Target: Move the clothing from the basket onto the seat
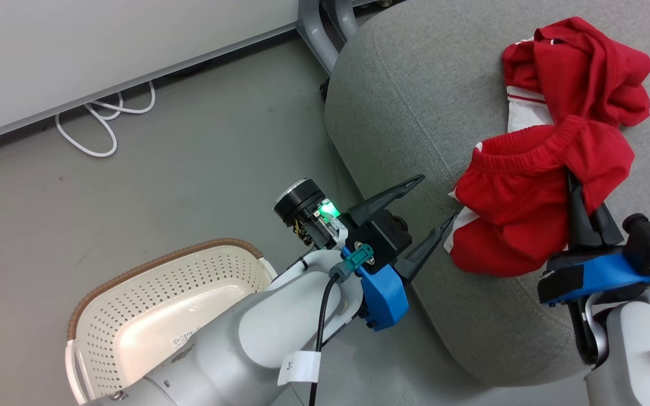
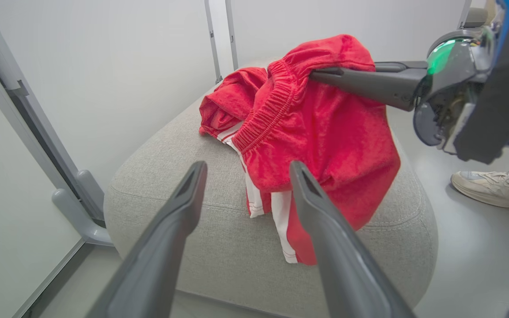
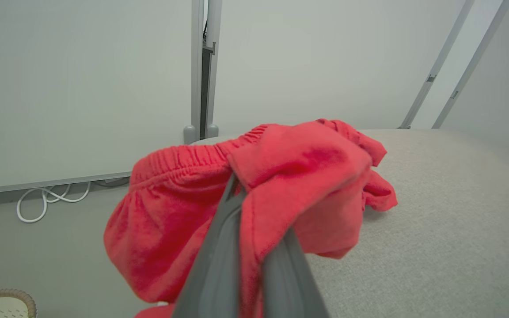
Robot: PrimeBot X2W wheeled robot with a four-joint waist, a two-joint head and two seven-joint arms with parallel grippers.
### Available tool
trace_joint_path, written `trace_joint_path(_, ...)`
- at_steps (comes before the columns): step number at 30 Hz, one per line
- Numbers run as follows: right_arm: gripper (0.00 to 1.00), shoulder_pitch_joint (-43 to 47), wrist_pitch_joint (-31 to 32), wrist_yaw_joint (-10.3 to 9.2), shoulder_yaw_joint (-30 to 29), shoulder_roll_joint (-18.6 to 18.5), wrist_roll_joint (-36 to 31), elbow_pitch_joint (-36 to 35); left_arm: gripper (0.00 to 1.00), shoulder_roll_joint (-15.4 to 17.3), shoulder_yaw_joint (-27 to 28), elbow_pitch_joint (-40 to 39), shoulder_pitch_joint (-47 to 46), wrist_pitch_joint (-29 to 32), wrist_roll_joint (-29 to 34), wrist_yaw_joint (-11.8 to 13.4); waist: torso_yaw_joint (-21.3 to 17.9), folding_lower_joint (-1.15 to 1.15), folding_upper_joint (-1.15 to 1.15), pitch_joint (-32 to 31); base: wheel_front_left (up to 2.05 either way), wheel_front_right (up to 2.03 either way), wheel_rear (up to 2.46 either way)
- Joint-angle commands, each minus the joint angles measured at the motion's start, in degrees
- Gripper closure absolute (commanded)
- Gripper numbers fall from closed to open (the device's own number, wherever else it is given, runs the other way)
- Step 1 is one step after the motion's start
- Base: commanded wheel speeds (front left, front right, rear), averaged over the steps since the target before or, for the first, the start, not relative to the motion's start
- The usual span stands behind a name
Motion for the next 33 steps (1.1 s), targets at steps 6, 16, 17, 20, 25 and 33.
trace_joint_path(6,1.0,-3.2,-0.2,0.01,-0.2,-1.0,0.0,-2.4,0.0,0.4,1.4,-0.5,-0.7,-0.3,0.5,1.1,0.2,0.0,0.0,1.2,0.0,0.0,0.0)
trace_joint_path(16,1.0,-17.2,-0.2,0.01,-4.8,-7.0,1.8,-10.0,0.0,4.4,3.0,-2.5,-4.2,-0.2,2.7,2.5,0.3,0.0,0.0,10.9,0.0,0.0,0.0)
trace_joint_path(17,1.0,-19.0,-0.2,0.01,-5.8,-7.8,2.1,-10.4,0.0,4.8,3.0,-2.7,-4.7,-0.1,3.0,2.6,0.3,0.0,0.0,11.9,0.0,0.0,0.0)
trace_joint_path(20,1.0,-23.8,-0.2,0.0,-9.5,-10.8,3.0,-11.0,0.0,5.8,3.1,-3.9,-6.4,0.4,3.6,2.8,0.5,0.0,0.0,15.2,0.0,0.0,0.0)
trace_joint_path(25,1.0,-30.0,-0.2,0.01,-17.2,-16.3,4.4,-10.1,0.0,7.5,3.1,-5.9,-9.1,1.2,4.8,3.2,1.1,0.0,0.0,20.3,0.0,0.0,0.0)
trace_joint_path(33,1.0,-34.5,-0.2,0.01,-25.7,-20.8,5.1,-1.3,0.0,9.4,2.8,-10.0,-12.6,3.0,6.5,3.8,1.7,0.0,0.0,27.3,0.0,0.0,0.0)
